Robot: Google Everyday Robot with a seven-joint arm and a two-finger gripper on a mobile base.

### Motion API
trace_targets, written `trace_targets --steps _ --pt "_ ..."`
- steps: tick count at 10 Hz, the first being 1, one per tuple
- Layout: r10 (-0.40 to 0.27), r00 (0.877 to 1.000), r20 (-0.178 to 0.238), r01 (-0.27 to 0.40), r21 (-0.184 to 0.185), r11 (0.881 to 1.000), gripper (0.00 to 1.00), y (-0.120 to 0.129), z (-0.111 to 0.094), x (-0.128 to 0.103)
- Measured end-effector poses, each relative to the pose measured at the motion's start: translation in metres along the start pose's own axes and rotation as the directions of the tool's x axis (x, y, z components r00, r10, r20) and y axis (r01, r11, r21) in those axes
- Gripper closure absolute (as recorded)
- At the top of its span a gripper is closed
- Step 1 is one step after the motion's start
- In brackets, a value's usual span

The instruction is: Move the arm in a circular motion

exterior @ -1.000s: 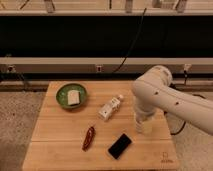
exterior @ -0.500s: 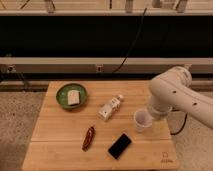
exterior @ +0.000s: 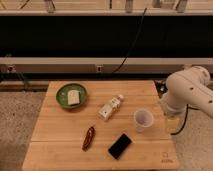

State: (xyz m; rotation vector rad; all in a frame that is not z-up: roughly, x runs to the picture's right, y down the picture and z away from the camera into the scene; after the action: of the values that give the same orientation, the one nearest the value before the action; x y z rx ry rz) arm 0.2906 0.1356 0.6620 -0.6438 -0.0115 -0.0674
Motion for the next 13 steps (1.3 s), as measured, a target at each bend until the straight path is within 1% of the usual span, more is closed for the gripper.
trace_targets --steps 2,5,7,8,9,11,13 --pt "0.008 1.0 -0.005 -0.008 -0.001 1.0 0.2 -0.02 0.002 0.015" --pt "0.011 1.0 -0.007 -0.011 -0.006 1.0 0.2 -0.032 0.003 0.008" --pt "-0.005 1.0 -0.015 0.005 -0.006 1.0 0.2 -0.054 0.003 0.003" --pt "-0.016 1.0 -0.022 0.016 -0.007 1.0 0.2 -0.069 0.004 0.005" --pt "-0.023 0.999 -0.022 0.023 -0.007 1.0 0.2 -0.077 0.003 0.002" --pt "-0.039 0.999 -0.028 0.039 -0.005 0.999 0.2 -0.09 0.003 -0.009" --pt "-0.072 0.997 -0.042 0.072 -0.004 0.997 0.2 -0.104 0.003 -0.033"
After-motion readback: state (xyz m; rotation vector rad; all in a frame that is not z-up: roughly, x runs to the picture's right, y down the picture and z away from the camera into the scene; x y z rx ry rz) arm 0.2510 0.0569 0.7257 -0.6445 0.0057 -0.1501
